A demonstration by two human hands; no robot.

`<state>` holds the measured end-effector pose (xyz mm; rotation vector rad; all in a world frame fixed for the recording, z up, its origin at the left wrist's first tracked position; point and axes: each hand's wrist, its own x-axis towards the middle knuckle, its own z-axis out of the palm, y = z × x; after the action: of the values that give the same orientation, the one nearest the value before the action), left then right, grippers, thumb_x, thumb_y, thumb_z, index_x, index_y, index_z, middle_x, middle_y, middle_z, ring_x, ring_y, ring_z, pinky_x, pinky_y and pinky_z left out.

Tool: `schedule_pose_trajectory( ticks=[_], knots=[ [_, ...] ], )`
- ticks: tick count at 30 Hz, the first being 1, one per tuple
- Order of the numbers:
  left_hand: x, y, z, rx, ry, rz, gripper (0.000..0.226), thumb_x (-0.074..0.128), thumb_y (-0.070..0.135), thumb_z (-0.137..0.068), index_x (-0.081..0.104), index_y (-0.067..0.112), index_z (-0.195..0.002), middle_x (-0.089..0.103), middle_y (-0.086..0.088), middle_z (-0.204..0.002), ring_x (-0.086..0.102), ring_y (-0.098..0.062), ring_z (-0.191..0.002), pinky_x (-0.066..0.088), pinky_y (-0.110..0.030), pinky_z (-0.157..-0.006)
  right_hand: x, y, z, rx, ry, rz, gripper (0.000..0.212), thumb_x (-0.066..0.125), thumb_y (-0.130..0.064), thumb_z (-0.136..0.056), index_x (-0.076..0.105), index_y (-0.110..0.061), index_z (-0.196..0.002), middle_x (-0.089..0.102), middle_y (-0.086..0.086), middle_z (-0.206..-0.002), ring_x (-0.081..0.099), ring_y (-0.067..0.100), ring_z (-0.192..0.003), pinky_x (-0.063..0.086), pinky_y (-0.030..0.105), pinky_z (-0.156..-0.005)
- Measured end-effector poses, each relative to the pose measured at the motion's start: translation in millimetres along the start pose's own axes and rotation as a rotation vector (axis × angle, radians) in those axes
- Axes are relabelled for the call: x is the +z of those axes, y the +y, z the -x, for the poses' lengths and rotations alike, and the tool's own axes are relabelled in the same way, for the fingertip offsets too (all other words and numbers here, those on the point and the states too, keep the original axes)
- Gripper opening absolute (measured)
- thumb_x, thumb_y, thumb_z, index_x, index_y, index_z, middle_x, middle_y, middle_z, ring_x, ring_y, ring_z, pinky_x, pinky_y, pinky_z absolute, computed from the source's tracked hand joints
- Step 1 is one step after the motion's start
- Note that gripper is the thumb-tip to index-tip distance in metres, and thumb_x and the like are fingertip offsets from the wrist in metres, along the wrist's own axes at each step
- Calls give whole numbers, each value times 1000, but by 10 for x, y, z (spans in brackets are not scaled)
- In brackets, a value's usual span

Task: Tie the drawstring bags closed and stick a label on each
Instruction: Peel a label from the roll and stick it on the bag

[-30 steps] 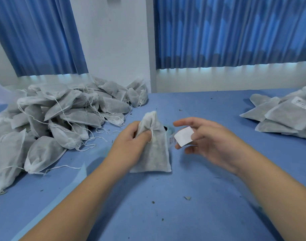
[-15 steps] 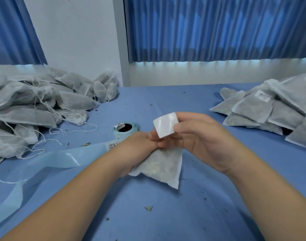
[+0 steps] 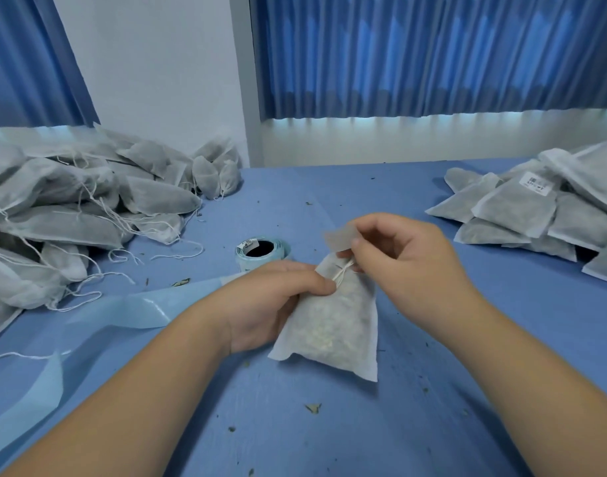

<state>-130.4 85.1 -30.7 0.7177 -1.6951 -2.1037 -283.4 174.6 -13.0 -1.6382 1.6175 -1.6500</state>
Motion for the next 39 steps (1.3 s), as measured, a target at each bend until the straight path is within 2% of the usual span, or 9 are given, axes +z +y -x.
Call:
schedule_pose_trajectory(
  ticks=[5, 8, 15, 21, 26, 28, 33, 36, 39],
  knots=[
    [23, 19, 42, 3, -25, 75, 9, 69, 4, -70, 75, 8, -76, 70, -11, -80, 70, -20, -72, 56, -27, -60, -20, -6, 30, -207, -43, 264, 23, 61, 4, -83, 75, -13, -87, 70, -5, -85, 63, 10, -80, 50, 26, -74],
    [22, 25, 50, 14, -20, 88, 14, 65, 8, -72, 76, 9, -79, 71, -11, -84, 71, -20, -76, 57, -28, -63, -16, -7, 52, -303, -88, 334, 25, 63, 7, -81, 77, -13, -85, 69, -9, -82, 60, 4, -75, 47, 17, -72],
    [16, 21, 62, -10, 31, 37, 22, 57, 12, -79, 77, 15, -71, 68, -8, -85, 68, -17, -78, 53, -26, -69, -53, -16, 83, -248, -177, 334, 31, 63, 7, -81, 80, -18, -87, 73, -13, -88, 66, 2, -84, 49, 15, -78],
    [29, 44, 99, -35, 81, 49, 31, 51, 10, -87, 74, 15, -67, 65, -8, -80, 65, -17, -70, 52, -24, -60, -61, -36, 93, -252, -186, 349, 32, 63, 9, -80, 80, -17, -89, 73, -15, -93, 66, 0, -91, 50, 18, -84],
    [55, 74, 90, -7, 41, 105, 36, 50, 35, -92, 69, 8, -106, 68, -8, -98, 67, -20, -88, 53, -27, -76, -84, -91, 107, -240, -309, 482, 40, 55, -10, -77, 76, -29, -104, 66, -26, -107, 54, -4, -107, 36, 10, -94],
    [67, 38, 67, 58, 119, 28, 37, 55, 38, -95, 72, 7, -108, 72, -10, -103, 69, -21, -93, 52, -30, -82, -66, -95, 107, -253, -298, 473, 35, 54, -13, -80, 78, -29, -100, 66, -24, -107, 53, -2, -107, 34, 9, -94],
    [123, -13, 62, 205, 237, -71, 28, 57, 31, -97, 77, 11, -96, 75, -10, -96, 71, -19, -86, 54, -29, -76, 40, -70, 84, -37, -38, 288, 4, 74, -32, -79, 71, -32, -80, 58, -17, -101, 53, -4, -99, 37, 7, -81],
    [157, -11, 68, 274, 286, -110, 26, 58, 32, -96, 78, 15, -93, 76, -9, -96, 72, -20, -87, 57, -29, -76, 23, -33, 57, 202, 33, 202, 40, 84, -37, -66, 57, -31, -95, 55, -14, -102, 58, -2, -86, 43, 15, -72],
    [204, -33, 53, 320, 355, -100, 23, 61, 30, -95, 77, 14, -91, 76, -11, -93, 72, -21, -83, 57, -30, -71, -21, -49, 47, 420, -100, -84, 28, 83, -26, -72, 66, -19, -94, 73, -1, -90, 70, 13, -78, 57, 37, -73]
  ],
)
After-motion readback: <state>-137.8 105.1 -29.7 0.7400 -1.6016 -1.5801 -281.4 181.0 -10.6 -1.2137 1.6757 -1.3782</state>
